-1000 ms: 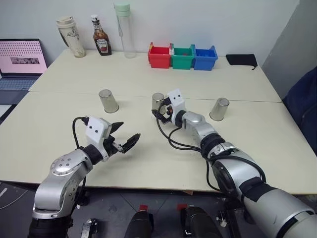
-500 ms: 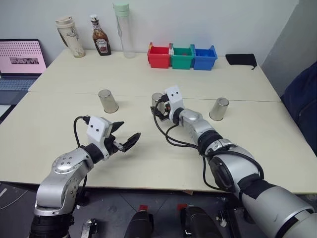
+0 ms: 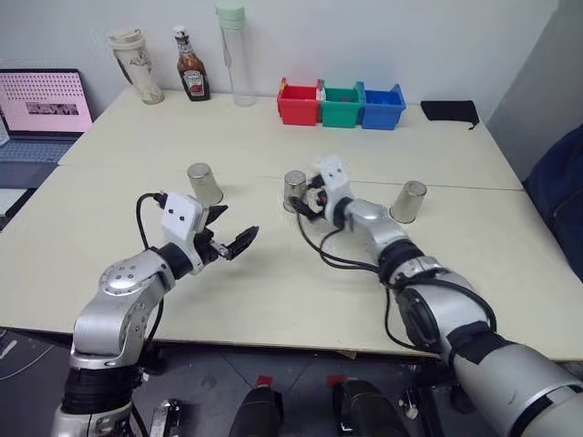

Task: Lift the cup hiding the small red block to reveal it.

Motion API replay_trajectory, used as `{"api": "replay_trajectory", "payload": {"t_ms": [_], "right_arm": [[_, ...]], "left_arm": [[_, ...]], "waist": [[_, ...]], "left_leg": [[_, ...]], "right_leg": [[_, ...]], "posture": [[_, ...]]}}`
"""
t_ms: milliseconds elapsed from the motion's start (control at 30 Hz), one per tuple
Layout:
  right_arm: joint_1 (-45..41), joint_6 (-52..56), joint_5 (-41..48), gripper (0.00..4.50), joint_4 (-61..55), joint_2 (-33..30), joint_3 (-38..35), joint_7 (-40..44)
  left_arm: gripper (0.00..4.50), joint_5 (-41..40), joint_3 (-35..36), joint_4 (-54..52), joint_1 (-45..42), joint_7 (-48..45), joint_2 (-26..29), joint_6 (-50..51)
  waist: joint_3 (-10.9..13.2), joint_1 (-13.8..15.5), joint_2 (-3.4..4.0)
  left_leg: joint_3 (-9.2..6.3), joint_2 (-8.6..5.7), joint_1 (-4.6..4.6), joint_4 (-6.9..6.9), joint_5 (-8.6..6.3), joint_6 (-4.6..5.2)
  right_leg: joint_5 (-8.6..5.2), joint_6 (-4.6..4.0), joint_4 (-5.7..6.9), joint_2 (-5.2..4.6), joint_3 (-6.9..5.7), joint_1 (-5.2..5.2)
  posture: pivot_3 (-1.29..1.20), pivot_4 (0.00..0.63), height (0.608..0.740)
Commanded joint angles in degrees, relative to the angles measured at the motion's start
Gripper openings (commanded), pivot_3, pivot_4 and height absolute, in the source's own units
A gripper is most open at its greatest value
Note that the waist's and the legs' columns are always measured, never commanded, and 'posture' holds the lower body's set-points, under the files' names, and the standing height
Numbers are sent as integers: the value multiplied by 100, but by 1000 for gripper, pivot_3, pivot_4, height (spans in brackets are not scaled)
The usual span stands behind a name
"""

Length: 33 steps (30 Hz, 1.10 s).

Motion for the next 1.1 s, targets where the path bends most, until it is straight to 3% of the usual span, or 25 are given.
{"api": "replay_trajectory", "payload": {"t_ms": [33, 167, 433, 833, 1100], "right_arm": [[1576, 1570, 694, 4500, -3726, -429, 197, 670], [3139, 3281, 1465, 4500, -6983, -1154, 115, 663], [4415, 4730, 2674, 4500, -9809, -2161, -271, 655], [4742, 5493, 3230, 4500, -10636, -2215, -486, -389], [4903, 5749, 3484, 4500, -10912, -2327, -568, -745]], "left_arm": [[4465, 105, -224, 360, -384, -161, -25, -179], [4465, 531, -675, 1399, -1111, -135, -397, -704], [4465, 1436, -1109, 3873, -2364, 324, -1358, -2543], [4465, 1913, -977, 6671, -3591, 783, -1972, -4142], [4465, 2002, -838, 7751, -4119, 1032, -2261, -4635]], "waist": [[1, 14, 2], [14, 14, 25], [11, -10, 21], [10, 24, 16], [10, 25, 14]], "left_leg": [[-9, -1, -3, 3, -1, -1], [-32, 2, -7, -1, -2, -1], [-5, 16, 26, 9, 12, 14], [3, 3, -1, 8, 14, 22], [5, 1, 0, 10, 15, 22]], "right_leg": [[0, 0, 7, -14, 2, 0], [-2, 0, 13, -22, -12, -5], [-16, 41, 11, 33, -2, 13], [-8, 55, -6, 23, 1, 2], [-5, 61, -5, 21, 1, 4]], "posture": [[0, 150, 740], [0, 150, 740], [0, 150, 740], [0, 150, 740], [0, 150, 740]]}}
